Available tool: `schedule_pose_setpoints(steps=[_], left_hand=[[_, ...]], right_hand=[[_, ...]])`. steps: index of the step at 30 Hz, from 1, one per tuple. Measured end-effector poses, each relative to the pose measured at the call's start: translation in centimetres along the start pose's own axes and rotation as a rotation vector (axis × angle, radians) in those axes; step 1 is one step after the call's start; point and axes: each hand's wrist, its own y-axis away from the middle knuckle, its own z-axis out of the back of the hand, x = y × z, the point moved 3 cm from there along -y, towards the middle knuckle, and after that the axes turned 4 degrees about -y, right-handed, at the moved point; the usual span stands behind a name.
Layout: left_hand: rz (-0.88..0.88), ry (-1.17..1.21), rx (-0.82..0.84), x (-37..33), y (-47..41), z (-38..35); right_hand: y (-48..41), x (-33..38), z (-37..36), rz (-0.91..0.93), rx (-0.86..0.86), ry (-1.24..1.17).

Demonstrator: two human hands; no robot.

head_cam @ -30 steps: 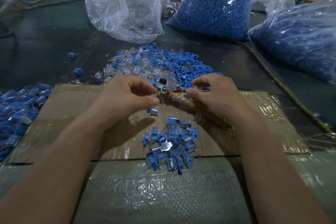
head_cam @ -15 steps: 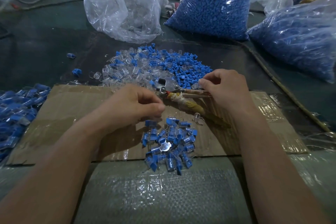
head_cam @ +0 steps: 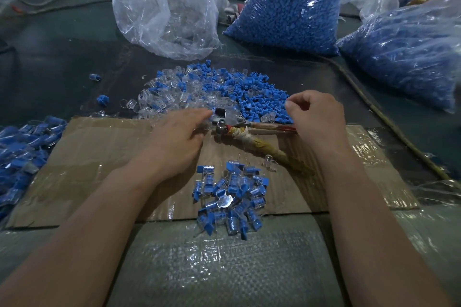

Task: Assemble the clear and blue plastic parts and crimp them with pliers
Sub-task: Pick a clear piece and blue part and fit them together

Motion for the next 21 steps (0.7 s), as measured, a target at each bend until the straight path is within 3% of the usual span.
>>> schedule_pose_setpoints(steps=[4,10,14,21], left_hand=[[0.035,0.030,-0.040,0.2,-0.2,0.2],[0.078,0.050,-0.161,0.3,0.0,0.9],[0.117,0.279,-0.270,-0.1,0.4,1.7],[0.237,0.709,-0.275,0.1,0.9,2.3]], right_hand=[[-0.3,-0.5,0.1,-0.041,-0.050,-0.019],[-0.8,-1.4,-0.5,-0.118,0.020,0.008],[-1.1,-1.7,-1.0,-0.141,0.100,0.059],[-1.7,-1.7,-1.6,-0.134,0.209,0.062]])
